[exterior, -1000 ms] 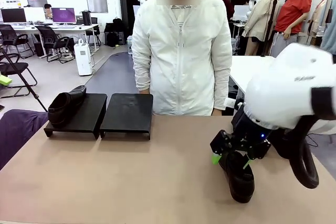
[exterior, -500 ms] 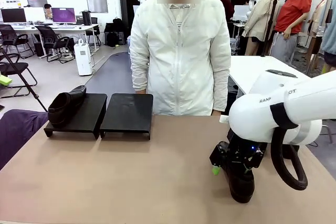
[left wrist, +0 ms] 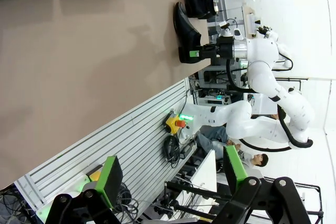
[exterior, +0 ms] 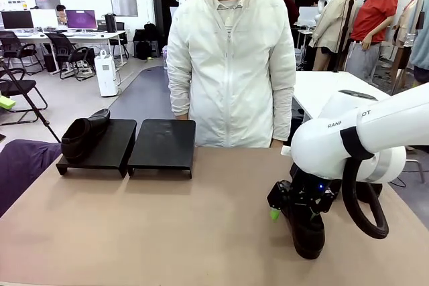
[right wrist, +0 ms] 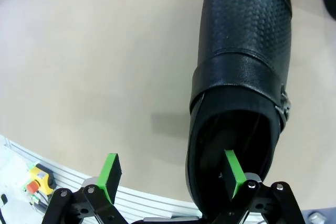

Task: Organize the shoes by placing them on the stand.
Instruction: Pick up one Shoe and place it in the middle of the table.

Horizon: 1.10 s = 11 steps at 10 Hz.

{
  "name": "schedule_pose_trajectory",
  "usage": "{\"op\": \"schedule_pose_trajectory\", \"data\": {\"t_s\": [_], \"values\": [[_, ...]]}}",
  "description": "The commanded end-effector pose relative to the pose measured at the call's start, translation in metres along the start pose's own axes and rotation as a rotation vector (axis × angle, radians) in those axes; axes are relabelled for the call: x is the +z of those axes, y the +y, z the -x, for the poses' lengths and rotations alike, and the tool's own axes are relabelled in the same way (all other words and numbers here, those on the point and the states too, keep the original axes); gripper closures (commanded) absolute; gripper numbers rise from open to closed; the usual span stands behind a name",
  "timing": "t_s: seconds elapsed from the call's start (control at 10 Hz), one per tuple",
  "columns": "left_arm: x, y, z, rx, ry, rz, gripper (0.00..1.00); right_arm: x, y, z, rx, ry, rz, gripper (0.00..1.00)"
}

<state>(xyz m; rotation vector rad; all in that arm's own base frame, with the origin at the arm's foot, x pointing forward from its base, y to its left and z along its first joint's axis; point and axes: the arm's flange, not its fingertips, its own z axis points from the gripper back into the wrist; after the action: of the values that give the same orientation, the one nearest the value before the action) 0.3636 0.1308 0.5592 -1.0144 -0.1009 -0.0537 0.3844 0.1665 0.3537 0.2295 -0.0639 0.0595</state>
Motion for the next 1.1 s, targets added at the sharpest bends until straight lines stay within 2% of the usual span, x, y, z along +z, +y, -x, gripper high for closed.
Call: {"op": "schedule_pose_trajectory", "data": {"t_s": [0.0, 0.1, 0.2, 1.0], "values": [[0.0006, 0.0003, 0.0036, -0.017, 0.008, -0.003, 0.00, -0.0045, 0.0068, -0.0037, -0.011, -0.045, -0.025, 0.00], [0.0006, 0.0003, 0.0036, -0.017, 0.008, -0.003, 0.00, -0.0049, 0.0087, -0.0028, 0.000, -0.047, -0.017, 0.60], [0.0006, 0.0003, 0.0036, -0.017, 0.008, -0.003, 0.00, -0.0061, 0.0096, -0.0030, -0.001, -0.047, -0.015, 1.00], [0.0006, 0.0003, 0.0036, -0.017, 0.008, -0.003, 0.00, -0.0110, 0.0020, -0.0010, -0.017, -0.043, 0.009, 1.00]]}}
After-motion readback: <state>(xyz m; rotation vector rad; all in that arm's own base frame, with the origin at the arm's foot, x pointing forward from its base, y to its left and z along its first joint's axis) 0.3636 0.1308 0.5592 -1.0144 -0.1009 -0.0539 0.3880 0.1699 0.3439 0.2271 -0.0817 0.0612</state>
